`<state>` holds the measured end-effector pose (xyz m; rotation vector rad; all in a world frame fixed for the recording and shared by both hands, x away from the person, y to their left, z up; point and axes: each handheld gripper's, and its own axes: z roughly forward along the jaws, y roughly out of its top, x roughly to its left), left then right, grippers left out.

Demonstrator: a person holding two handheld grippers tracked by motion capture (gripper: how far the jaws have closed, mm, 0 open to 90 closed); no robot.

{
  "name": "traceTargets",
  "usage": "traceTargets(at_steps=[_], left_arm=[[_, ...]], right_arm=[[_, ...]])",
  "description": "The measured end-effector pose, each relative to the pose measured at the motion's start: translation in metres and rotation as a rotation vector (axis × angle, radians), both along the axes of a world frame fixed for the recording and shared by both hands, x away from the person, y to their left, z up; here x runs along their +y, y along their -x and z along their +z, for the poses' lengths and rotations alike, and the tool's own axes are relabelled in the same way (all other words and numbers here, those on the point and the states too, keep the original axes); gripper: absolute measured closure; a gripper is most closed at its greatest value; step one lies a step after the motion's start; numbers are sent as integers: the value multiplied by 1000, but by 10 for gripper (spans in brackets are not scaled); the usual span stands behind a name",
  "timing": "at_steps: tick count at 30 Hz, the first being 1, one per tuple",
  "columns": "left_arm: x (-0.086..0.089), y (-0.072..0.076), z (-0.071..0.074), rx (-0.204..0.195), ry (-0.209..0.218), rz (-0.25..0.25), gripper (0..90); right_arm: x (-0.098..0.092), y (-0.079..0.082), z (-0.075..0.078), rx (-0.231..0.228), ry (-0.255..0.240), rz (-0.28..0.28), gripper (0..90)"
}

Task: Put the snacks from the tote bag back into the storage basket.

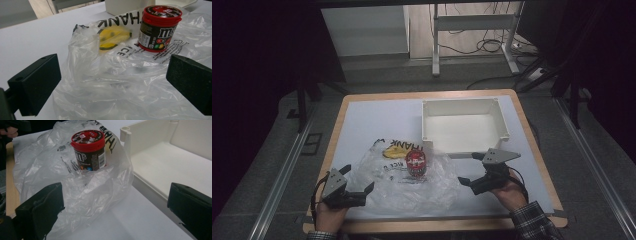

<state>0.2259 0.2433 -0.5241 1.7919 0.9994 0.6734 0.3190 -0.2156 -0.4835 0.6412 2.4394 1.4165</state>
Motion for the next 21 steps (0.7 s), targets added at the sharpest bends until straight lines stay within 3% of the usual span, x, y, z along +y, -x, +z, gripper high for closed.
traceTargets(at_steps=[21], left_arm=[[0, 0, 0, -4, -1, 0, 0]], right_arm=[[19, -9, 0, -6, 36, 37, 10]])
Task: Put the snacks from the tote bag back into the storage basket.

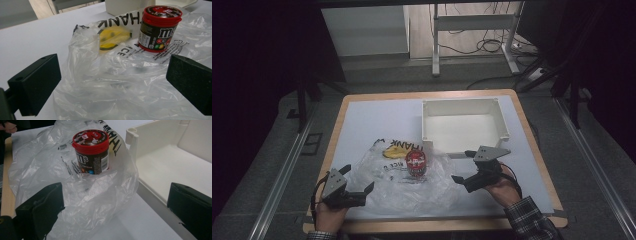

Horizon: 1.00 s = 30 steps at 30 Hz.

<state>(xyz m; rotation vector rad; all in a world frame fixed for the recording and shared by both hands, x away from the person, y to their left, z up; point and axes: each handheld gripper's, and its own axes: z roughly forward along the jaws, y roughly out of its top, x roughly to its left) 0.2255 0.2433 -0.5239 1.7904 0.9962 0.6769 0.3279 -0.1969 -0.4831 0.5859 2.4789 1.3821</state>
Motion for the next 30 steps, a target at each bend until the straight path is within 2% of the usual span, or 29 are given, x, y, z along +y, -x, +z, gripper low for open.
traceTargets(at_steps=[11, 30], left_arm=[[-1, 0, 0, 1, -3, -2, 0], [-2, 0, 0, 1, -7, -7, 0]], right_arm=[[4, -2, 1, 15, -15, 6, 11], [20, -6, 2, 14, 17, 33, 11]])
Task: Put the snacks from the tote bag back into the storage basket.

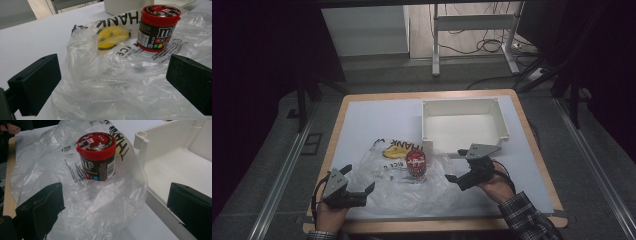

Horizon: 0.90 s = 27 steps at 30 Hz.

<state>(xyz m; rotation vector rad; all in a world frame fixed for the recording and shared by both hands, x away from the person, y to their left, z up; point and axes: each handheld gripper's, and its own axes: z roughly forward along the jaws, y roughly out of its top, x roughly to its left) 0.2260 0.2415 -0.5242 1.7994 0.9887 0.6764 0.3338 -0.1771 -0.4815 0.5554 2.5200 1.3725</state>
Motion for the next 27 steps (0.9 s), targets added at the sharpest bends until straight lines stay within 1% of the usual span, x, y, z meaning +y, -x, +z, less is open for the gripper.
traceTargets(at_steps=[5, 13, 21, 27], left_arm=[[0, 0, 0, 0, 0, 0, 0], [0, 0, 0, 0, -1, -1, 0], [-1, -1, 0, 1, -4, -1, 0], [-1, -1, 0, 0, -5, 0, 0]], right_arm=[[6, -2, 0, 8, 4, 14, 11], [15, -4, -1, 7, 32, 39, 10], [22, -7, -2, 15, 50, 49, 11], [27, -9, -3, 31, 59, 55, 12]])
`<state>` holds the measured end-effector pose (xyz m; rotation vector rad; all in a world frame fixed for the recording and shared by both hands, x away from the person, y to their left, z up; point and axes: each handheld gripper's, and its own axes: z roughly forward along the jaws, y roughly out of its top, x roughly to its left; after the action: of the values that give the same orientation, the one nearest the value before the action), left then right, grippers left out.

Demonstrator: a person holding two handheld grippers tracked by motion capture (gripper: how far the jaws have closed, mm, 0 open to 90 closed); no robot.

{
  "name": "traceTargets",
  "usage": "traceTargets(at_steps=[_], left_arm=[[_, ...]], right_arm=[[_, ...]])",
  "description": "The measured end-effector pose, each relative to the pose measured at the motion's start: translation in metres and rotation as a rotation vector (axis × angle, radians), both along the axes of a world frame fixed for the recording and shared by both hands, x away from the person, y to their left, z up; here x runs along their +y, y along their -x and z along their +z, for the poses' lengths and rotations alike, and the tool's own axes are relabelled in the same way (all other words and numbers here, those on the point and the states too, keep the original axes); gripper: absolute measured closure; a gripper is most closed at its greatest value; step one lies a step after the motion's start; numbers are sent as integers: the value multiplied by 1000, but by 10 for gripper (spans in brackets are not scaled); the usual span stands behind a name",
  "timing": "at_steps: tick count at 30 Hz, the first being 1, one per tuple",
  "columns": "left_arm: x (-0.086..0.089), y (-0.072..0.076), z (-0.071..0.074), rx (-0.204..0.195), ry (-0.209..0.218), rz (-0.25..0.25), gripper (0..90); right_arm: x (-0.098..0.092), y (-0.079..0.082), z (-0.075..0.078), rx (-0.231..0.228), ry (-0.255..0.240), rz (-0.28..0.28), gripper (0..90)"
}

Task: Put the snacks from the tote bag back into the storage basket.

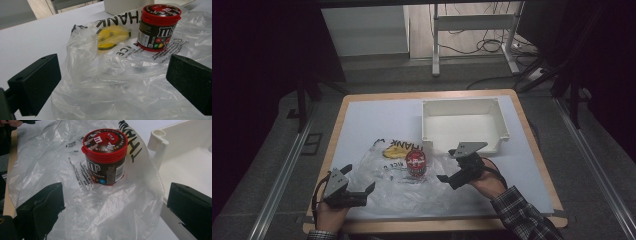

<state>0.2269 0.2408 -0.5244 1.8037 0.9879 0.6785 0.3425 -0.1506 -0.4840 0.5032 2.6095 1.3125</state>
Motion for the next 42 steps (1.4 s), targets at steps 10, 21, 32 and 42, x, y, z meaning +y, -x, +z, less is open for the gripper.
traceTargets(at_steps=[10, 21, 32, 42], left_arm=[[0, 0, 0, -1, 0, 2, 0], [0, -1, 0, 0, -1, 3, 0], [0, -1, 0, 0, -1, 3, 0], [0, -1, 0, 0, 1, 2, 0]], right_arm=[[12, -4, -1, 25, 28, 12, 13], [21, -9, -2, 49, 35, 6, 13], [38, -11, -3, 50, 84, 6, 14], [57, -15, -6, 63, 138, 10, 17]])
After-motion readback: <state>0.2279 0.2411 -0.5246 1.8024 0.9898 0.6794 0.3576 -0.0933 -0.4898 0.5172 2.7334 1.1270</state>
